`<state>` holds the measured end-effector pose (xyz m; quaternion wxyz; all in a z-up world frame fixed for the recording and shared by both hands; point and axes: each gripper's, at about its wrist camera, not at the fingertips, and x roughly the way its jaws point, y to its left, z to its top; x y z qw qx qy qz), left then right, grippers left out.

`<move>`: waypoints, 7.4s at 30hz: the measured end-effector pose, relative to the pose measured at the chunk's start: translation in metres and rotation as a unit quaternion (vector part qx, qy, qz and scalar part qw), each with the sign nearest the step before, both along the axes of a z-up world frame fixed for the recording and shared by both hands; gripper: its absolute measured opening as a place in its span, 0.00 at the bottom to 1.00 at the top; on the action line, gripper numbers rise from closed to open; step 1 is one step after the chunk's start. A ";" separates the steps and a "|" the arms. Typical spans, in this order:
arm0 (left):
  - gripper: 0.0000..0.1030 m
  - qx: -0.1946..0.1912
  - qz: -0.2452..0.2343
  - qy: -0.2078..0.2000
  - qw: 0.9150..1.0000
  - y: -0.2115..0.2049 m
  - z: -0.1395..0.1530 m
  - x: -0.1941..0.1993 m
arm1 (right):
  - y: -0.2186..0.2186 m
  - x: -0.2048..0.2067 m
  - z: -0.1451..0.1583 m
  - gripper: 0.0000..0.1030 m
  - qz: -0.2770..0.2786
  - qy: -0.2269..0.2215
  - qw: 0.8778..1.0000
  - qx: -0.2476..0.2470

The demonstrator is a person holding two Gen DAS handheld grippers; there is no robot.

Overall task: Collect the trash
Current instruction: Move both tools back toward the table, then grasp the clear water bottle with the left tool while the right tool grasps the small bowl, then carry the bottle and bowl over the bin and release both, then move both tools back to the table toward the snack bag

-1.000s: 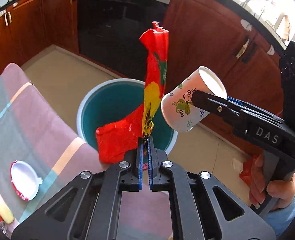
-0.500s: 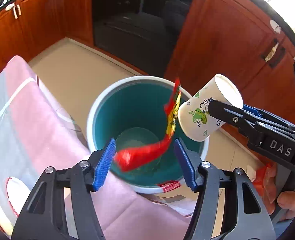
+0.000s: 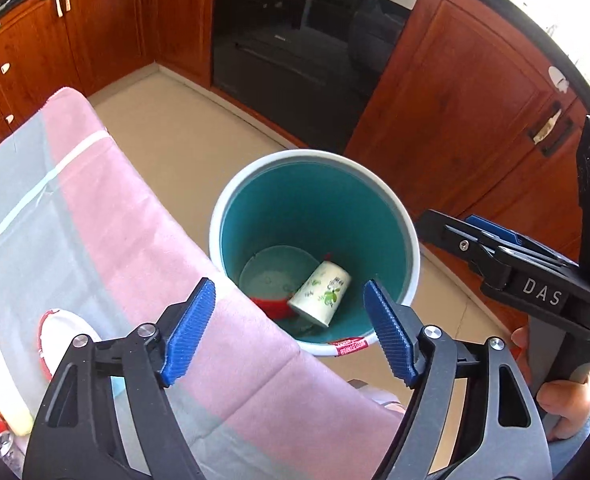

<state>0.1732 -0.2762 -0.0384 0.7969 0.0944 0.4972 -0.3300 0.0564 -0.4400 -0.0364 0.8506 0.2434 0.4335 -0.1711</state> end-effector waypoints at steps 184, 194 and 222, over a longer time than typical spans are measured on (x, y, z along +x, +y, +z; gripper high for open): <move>0.93 0.024 -0.049 -0.070 0.996 -0.006 0.012 0.016 | 0.027 0.017 -0.008 0.87 0.011 0.058 0.998 -0.028; 0.94 0.013 -0.037 -0.069 0.997 0.025 0.027 0.002 | 0.044 0.010 0.007 0.89 0.017 0.053 0.998 -0.039; 0.94 0.003 0.083 -0.087 0.993 0.273 0.063 -0.065 | 0.241 0.025 0.028 0.89 0.233 0.045 0.970 -0.051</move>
